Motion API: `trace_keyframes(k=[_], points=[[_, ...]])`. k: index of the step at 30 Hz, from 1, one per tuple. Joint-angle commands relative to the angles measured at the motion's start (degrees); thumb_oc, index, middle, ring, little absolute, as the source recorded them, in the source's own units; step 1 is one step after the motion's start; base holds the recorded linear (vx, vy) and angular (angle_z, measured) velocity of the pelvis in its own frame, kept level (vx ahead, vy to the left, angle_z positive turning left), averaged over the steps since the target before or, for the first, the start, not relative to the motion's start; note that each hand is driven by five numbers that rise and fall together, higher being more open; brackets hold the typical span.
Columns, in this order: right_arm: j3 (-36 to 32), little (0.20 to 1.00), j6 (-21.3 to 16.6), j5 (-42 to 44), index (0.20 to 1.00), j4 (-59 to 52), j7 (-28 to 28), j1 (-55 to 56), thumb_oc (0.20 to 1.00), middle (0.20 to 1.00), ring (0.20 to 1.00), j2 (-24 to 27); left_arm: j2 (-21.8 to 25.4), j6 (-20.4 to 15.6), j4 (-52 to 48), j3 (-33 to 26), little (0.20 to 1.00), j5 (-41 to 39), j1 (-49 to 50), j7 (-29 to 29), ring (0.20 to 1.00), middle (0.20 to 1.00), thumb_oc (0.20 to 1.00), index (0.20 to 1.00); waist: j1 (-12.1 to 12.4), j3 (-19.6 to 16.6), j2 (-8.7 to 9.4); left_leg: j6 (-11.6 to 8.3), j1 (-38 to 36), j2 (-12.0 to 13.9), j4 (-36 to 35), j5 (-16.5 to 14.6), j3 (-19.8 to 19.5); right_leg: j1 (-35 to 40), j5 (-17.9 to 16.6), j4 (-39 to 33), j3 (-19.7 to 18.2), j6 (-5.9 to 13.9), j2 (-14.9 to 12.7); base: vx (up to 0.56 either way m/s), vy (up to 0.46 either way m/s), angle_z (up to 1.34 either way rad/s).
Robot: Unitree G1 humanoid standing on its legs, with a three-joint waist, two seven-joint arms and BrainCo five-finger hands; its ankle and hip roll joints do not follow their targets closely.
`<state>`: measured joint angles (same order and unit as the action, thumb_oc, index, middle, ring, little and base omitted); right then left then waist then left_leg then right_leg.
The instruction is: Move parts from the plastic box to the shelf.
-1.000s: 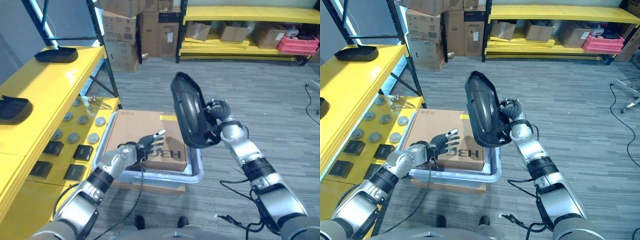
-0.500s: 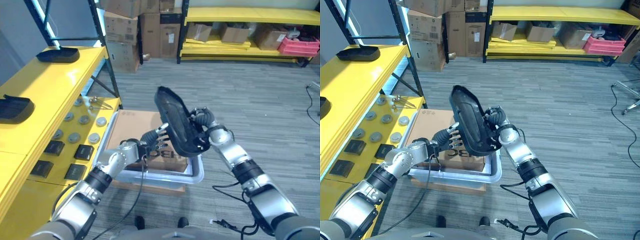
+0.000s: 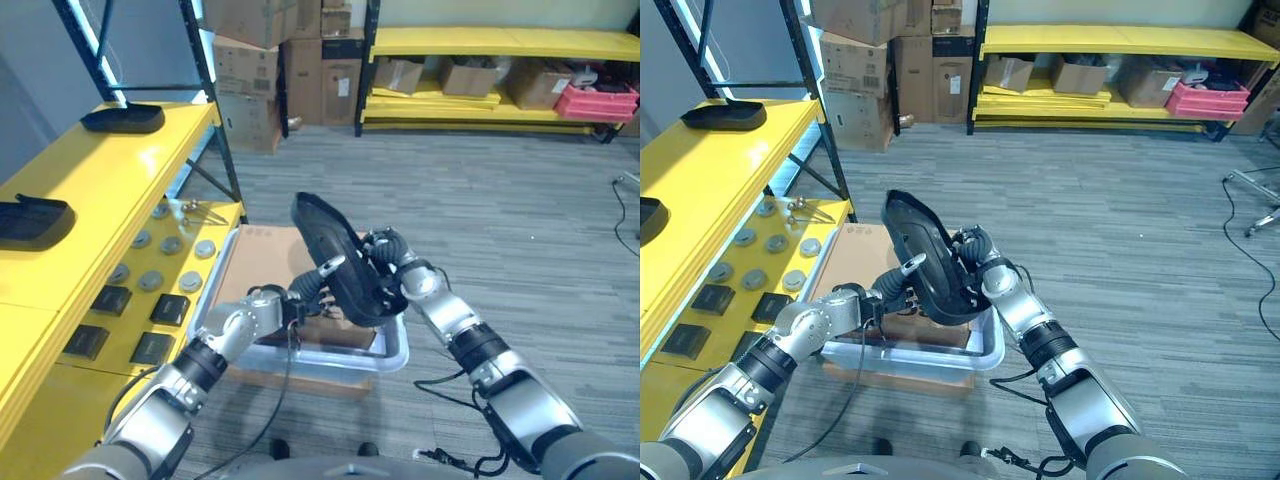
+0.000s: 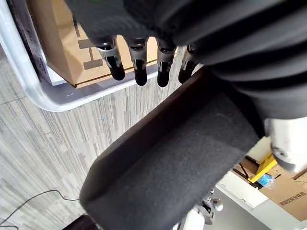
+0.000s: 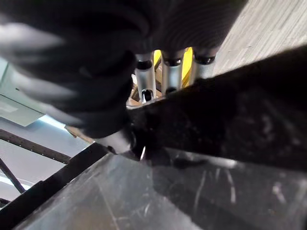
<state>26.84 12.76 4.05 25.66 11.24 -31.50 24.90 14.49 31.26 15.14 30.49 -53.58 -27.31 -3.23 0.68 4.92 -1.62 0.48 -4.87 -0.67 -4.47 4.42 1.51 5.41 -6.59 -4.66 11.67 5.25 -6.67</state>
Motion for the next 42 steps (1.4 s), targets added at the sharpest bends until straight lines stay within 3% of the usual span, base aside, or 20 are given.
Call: trace_keyframes(k=[1, 2, 16, 22, 23, 24, 25, 36, 42], points=[[1.0, 0.2, -2.3, -1.1, 0.2, 0.3, 1.1, -2.9, 0.2, 0.2, 0.2, -0.7, -2.8, -4.0, 0.7, 2.5, 0.564, 3.7, -2.0, -1.6, 0.564, 0.564, 0.564, 0.564, 1.8, -2.8, 0.65, -1.09, 0.6, 2.4, -0.5, -1.5, 0.2, 0.0, 2.2, 2.7, 0.0, 4.41, -4.0, 0.0, 0.0, 0.0], [1.0, 0.2, -2.1, -0.9, 0.2, 0.3, 1.1, -3.0, 0.2, 0.2, 0.2, -0.6, -2.7, -5.3, 0.6, 2.8, 0.2, 4.6, -2.0, -1.0, 0.2, 0.2, 0.2, 0.2, 1.8, -2.8, 0.67, -1.12, 0.6, 2.4, -0.5, -1.5, 0.2, 0.0, 2.2, 2.7, 0.0, 4.44, -4.0, 0.0, 0.0, 0.0], [0.2, 0.2, -0.9, 4.0, 0.2, 1.1, 3.9, -2.9, 0.2, 0.2, 0.2, -1.8, -3.1, -6.7, 0.1, 1.7, 0.2, 0.9, -1.5, 1.9, 0.2, 0.2, 0.2, 0.2, 2.4, -2.4, 0.64, -1.1, 0.3, 2.4, -0.5, -1.6, -0.2, 0.4, 2.2, 2.7, 0.6, 4.39, -4.3, 0.0, 0.0, 0.0], [-0.3, 0.2, -1.1, 6.6, 0.2, 2.4, 6.1, -3.2, 0.2, 0.2, 0.2, -3.0, -3.8, -11.6, 0.6, 0.5, 0.2, 3.9, -1.5, 3.6, 0.2, 0.2, 0.2, 0.2, 2.9, -2.3, 0.66, -1.25, 0.1, 2.5, -0.5, -1.6, -0.4, 0.8, 2.1, 2.5, 1.0, 4.33, -4.4, 0.0, 0.0, 0.0], [-0.5, 0.357, -1.2, 7.5, 0.357, 2.5, 6.7, -3.3, 0.357, 0.357, 0.357, -3.1, -3.7, -12.0, 0.4, 0.3, 0.2, 4.1, -1.6, 3.9, 0.2, 0.2, 0.2, 0.2, 3.0, -2.3, 0.68, -1.24, 0.1, 2.5, -0.5, -1.6, -0.4, 0.8, 2.0, 2.4, 1.0, 4.34, -4.4, 0.0, 0.0, 0.0], [-0.8, 0.849, -1.2, 8.9, 0.849, 2.6, 7.4, -3.4, 0.849, 0.849, 0.849, -3.1, -3.7, -12.9, 0.2, -0.1, 0.2, 4.5, -1.7, 4.3, 0.2, 0.2, 0.2, 0.2, 3.1, -2.3, 0.69, -1.27, 0.1, 2.5, -0.5, -1.6, -0.5, 0.9, 2.0, 2.4, 1.1, 4.32, -4.4, 0.0, 0.0, 0.0], [-1.2, 1.0, -1.3, 10.4, 1.0, 2.7, 7.8, -3.4, 1.0, 1.0, 1.0, -3.2, -3.5, -13.4, -0.1, -0.6, 0.2, 4.6, -1.7, 4.7, 0.2, 0.2, 0.2, 0.2, 3.2, -2.3, 0.72, -1.27, 0.1, 2.5, -0.5, -1.6, -0.5, 1.0, 2.0, 2.3, 1.1, 4.3, -4.4, 0.0, 0.0, 0.0], [-13.0, 1.0, -4.2, 19.4, 1.0, -5.6, 8.6, 6.7, 1.0, 1.0, 1.0, 0.6, 1.9, -15.3, -3.9, -10.6, 0.2, 12.0, 3.0, 6.7, 0.2, 0.2, 0.2, 0.2, 2.5, -2.0, 0.93, -1.27, -0.1, 2.6, -0.5, -1.8, -0.3, 1.2, 1.7, 1.8, 1.2, 4.24, -4.3, 0.0, 0.0, 0.0], [-21.7, 1.0, -5.3, 22.5, 1.0, -5.5, 8.9, 15.3, 1.0, 1.0, 1.0, 3.1, 5.8, -19.7, -4.2, -17.3, 0.2, 18.7, 7.7, 7.7, 0.2, 0.2, 0.2, 0.2, 1.8, -2.0, 1.24, -1.27, 0.1, 2.7, -0.5, -1.9, 0.4, 0.9, 1.7, 1.6, 1.1, 4.37, -4.3, 0.0, 0.0, 0.0]])
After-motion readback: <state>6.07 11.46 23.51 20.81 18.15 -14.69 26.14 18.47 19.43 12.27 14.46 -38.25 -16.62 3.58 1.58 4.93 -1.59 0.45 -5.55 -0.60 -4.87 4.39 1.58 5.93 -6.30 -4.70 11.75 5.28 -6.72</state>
